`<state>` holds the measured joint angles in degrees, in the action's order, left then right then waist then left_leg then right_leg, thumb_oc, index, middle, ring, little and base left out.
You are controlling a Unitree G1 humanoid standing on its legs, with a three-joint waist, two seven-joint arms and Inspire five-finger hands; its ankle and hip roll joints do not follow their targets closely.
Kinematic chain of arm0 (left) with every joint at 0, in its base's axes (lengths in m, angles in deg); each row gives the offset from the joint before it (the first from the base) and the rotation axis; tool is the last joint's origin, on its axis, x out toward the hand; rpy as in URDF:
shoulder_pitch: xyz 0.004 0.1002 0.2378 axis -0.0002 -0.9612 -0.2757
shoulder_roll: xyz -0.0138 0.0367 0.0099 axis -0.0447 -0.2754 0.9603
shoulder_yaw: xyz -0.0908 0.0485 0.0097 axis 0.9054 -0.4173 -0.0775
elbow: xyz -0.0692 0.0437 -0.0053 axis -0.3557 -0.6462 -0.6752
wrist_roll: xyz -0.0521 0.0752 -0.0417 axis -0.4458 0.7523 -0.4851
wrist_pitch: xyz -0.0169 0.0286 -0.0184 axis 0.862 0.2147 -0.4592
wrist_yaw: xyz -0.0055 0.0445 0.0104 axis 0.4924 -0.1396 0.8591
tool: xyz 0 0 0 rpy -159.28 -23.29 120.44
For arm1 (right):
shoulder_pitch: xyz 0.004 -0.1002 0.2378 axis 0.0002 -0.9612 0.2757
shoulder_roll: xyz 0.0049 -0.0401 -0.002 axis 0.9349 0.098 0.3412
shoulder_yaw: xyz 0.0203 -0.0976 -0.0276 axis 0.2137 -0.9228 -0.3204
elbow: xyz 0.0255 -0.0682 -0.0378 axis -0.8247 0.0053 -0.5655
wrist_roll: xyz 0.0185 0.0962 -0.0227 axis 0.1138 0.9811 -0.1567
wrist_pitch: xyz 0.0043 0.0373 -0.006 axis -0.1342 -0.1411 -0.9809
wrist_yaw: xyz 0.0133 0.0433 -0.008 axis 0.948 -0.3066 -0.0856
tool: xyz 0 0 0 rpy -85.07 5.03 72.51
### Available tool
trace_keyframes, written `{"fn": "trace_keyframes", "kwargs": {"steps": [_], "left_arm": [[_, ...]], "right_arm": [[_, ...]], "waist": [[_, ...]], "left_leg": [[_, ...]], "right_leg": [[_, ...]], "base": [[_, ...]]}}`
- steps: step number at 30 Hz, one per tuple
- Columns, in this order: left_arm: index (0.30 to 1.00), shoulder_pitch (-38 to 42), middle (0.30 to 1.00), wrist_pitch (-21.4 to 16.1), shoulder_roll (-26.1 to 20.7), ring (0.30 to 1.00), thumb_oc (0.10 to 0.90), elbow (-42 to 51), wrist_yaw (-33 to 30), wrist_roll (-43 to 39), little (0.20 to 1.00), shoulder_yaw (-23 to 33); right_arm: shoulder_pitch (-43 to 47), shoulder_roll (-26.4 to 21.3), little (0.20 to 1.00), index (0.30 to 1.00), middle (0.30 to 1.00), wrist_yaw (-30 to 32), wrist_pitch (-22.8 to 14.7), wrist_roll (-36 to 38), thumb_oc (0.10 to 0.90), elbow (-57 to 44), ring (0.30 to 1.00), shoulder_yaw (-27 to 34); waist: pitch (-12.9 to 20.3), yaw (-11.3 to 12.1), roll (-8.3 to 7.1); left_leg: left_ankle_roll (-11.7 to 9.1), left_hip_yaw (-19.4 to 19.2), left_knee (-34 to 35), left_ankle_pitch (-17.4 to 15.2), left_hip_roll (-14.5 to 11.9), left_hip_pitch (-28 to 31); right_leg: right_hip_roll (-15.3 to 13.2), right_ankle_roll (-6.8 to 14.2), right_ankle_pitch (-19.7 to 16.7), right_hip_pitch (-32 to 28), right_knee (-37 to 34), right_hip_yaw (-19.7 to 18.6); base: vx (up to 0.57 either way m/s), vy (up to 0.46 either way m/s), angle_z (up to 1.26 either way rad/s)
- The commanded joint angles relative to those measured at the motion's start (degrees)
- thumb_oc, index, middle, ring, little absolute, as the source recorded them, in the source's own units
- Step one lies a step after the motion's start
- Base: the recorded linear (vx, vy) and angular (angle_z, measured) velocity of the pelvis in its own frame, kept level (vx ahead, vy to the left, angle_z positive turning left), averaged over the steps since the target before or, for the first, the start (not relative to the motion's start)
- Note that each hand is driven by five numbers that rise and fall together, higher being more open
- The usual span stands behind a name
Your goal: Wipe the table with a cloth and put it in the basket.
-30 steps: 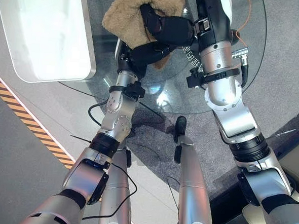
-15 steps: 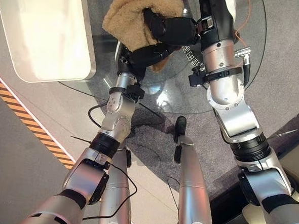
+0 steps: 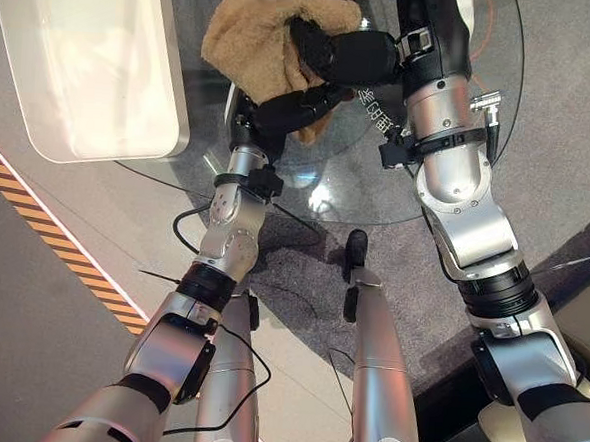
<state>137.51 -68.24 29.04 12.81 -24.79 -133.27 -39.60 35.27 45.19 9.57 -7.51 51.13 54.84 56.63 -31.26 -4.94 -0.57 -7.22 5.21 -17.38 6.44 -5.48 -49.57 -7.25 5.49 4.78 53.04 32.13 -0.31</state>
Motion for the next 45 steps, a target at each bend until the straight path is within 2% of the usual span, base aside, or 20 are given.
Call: {"fn": "trace_keyframes", "kwargs": {"steps": [1,7,20,27,34,40,45], "left_arm": [[0.3,6.7,0.3,-5.6,-1.4,0.3,0.1,5.0,6.2,-2.0,0.2,1.8],[0.3,7.0,0.3,-3.7,-1.0,0.3,0.1,5.1,7.1,-4.9,0.2,2.6],[0.3,6.5,0.3,-2.1,-1.0,0.3,0.1,4.7,9.8,-10.0,0.2,3.5],[0.3,6.6,0.3,-2.5,-1.2,0.3,0.1,4.6,9.0,-9.3,0.2,3.6],[0.3,6.3,0.3,-3.6,-2.4,0.3,0.1,4.2,9.5,-8.5,0.2,4.0],[0.3,7.0,0.3,-4.3,-3.2,0.3,0.1,4.4,9.6,-8.3,0.2,4.6],[0.3,6.9,0.3,-4.4,-3.5,0.3,0.1,4.5,8.8,-7.6,0.2,4.9]], "right_arm": [[3.6,1.0,0.9,0.9,0.9,-0.1,-8.3,1.2,0.8,-6.7,0.9,7.4],[3.5,1.0,0.9,0.9,0.9,-0.6,-8.9,2.8,0.8,-6.1,0.9,8.0],[2.9,0.9,0.9,0.9,0.9,-1.2,-9.5,5.5,0.8,-6.2,0.9,8.8],[2.5,0.8,0.9,0.9,0.9,-0.5,-10.7,6.5,0.8,-6.2,0.9,9.4],[1.7,0.6,0.9,0.9,0.9,3.5,-12.4,8.2,0.8,-6.7,0.9,10.8],[1.2,0.0,0.9,0.9,0.9,5.9,-11.8,8.6,0.8,-5.4,0.9,11.9],[-0.2,-0.2,0.9,0.9,0.9,5.9,-13.5,9.1,0.8,-4.8,0.9,12.6]], "waist": [[1.5,1.0,-3.66],[1.5,1.1,-4.28],[1.5,1.1,-4.74],[1.5,1.0,-4.91],[1.5,0.8,-4.98],[1.5,0.5,-4.57],[1.5,0.4,-4.11]], "left_leg": [[5.7,-4.0,-3.6,-7.9,5.5,2.2],[5.7,-3.9,-3.7,-8.1,5.3,2.3],[5.8,-3.9,-3.9,-8.3,5.1,2.8],[5.8,-4.0,-4.1,-8.4,5.1,2.9],[5.8,-4.1,-4.2,-8.6,5.0,3.5],[5.9,-4.4,-3.7,-8.4,5.0,3.8],[5.8,-4.6,-3.4,-8.1,4.9,4.0]], "right_leg": [[9.3,-3.1,0.0,-5.6,-6.7,0.9],[9.1,-3.1,-0.1,-6.0,-7.0,1.2],[9.2,-3.1,-0.2,-6.6,-7.0,1.2],[9.2,-3.1,-0.3,-6.7,-7.0,1.2],[9.3,-3.1,-0.2,-7.3,-7.0,1.0],[9.2,-3.3,-0.3,-7.5,-7.4,0.8],[8.8,-3.2,-0.3,-7.7,-7.6,0.6]], "base": [[0.0,0.0,0.0],[0.0,-0.034,0.0],[0.0,0.0,0.0],[0.0,0.0,0.0],[0.0,0.0,0.0],[0.0,0.005,0.0],[0.0,0.0,0.0]]}}
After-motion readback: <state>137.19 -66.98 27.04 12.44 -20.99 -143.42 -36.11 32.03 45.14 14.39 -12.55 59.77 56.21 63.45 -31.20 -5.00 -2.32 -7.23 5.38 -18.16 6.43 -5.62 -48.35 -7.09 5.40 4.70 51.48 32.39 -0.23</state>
